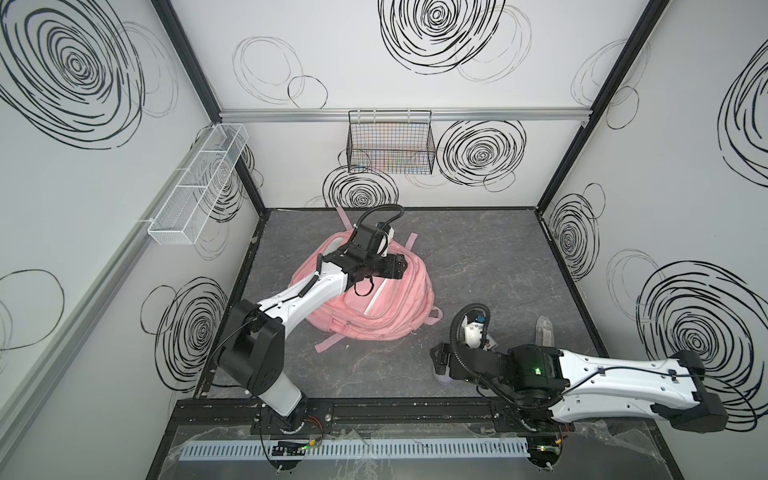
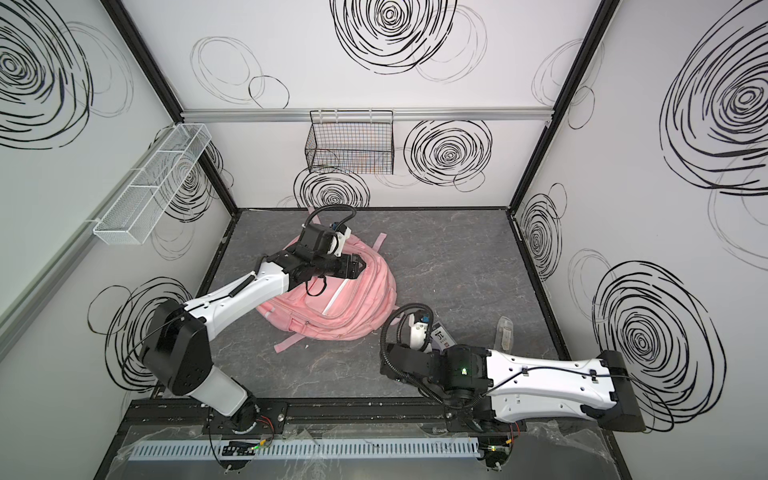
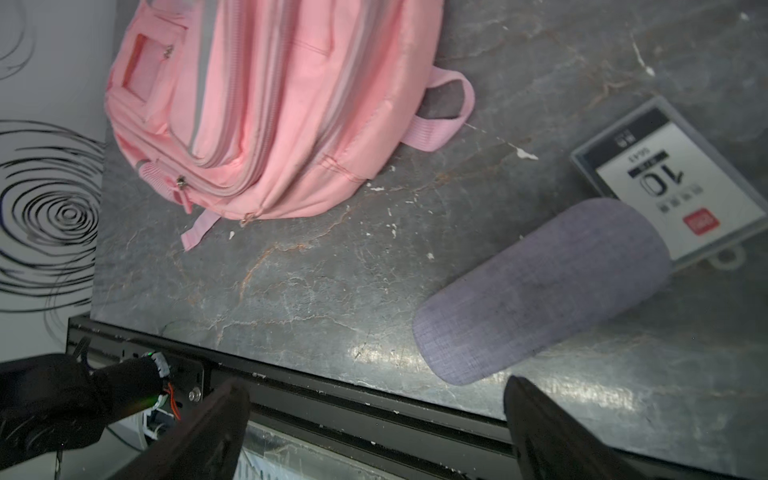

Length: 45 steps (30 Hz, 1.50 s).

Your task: Pack the student bag

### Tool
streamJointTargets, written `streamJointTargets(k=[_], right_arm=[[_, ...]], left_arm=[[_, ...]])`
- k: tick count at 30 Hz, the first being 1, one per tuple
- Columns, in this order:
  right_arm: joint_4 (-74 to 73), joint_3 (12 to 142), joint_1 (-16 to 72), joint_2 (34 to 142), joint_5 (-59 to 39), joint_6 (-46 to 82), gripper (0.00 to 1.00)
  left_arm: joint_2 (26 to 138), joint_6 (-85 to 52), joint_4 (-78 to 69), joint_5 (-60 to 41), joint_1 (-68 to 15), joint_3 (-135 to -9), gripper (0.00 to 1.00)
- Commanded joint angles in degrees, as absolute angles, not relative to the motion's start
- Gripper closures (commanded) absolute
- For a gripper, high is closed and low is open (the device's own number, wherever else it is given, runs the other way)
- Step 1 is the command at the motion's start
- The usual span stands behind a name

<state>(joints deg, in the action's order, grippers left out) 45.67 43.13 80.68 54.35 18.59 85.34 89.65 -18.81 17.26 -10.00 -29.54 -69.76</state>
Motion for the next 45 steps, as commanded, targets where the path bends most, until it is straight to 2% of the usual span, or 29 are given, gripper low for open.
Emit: streamJointTargets(k=[1, 2, 3, 6, 7, 12, 17, 27, 34, 42, 45], right_arm=[[49.70, 41.92, 80.51, 56.68, 18.89, 96.64, 0.00], [50.29, 41.85, 80.46, 57.73, 18.91, 97.37, 0.00], [50.74, 41.84, 80.23, 58.61, 18.91, 97.82, 0.00], [50.12, 41.17, 77.90, 60.20, 18.04, 97.15, 0.00], [48.57, 40.30, 76.43, 60.14, 17.28, 96.02, 0.00], [41.86, 35.60, 69.59, 58.76, 12.70, 93.78, 0.00], [38.52, 32.93, 66.52, 59.18, 10.21, 93.84, 0.00], [37.64, 29.98, 58.94, 62.28, 7.01, 93.79, 0.00], [34.11, 28.89, 54.68, 64.52, 5.30, 90.73, 0.13], [34.62, 32.42, 52.44, 73.48, 1.52, 83.30, 0.13], [35.66, 35.00, 51.68, 78.18, 0.39, 79.08, 0.18]], left_arm=[[83.42, -13.48, 16.71, -6.17, -30.81, -67.35, 0.16], [81.93, -11.99, 16.04, -4.50, -31.67, -65.80, 0.16], [80.68, -10.85, 15.40, -2.59, -32.71, -64.36, 0.10], [77.22, -7.43, 12.21, 0.93, -35.37, -59.82, 0.03], [76.43, -6.99, 11.28, 1.22, -35.78, -58.62, 0.02], [76.76, -6.30, 13.58, 2.60, -36.36, -59.66, 0.03], [77.50, -7.18, 14.19, 1.72, -36.12, -60.09, 0.03], [77.82, -7.99, 14.24, 0.00, -35.61, -60.18, 0.03], [77.88, -9.46, 13.08, -0.12, -34.42, -59.73, 0.06], [78.18, -10.54, 12.69, -1.05, -33.23, -59.63, 0.07], [78.16, -10.51, 13.40, -1.39, -32.96, -60.14, 0.08]])
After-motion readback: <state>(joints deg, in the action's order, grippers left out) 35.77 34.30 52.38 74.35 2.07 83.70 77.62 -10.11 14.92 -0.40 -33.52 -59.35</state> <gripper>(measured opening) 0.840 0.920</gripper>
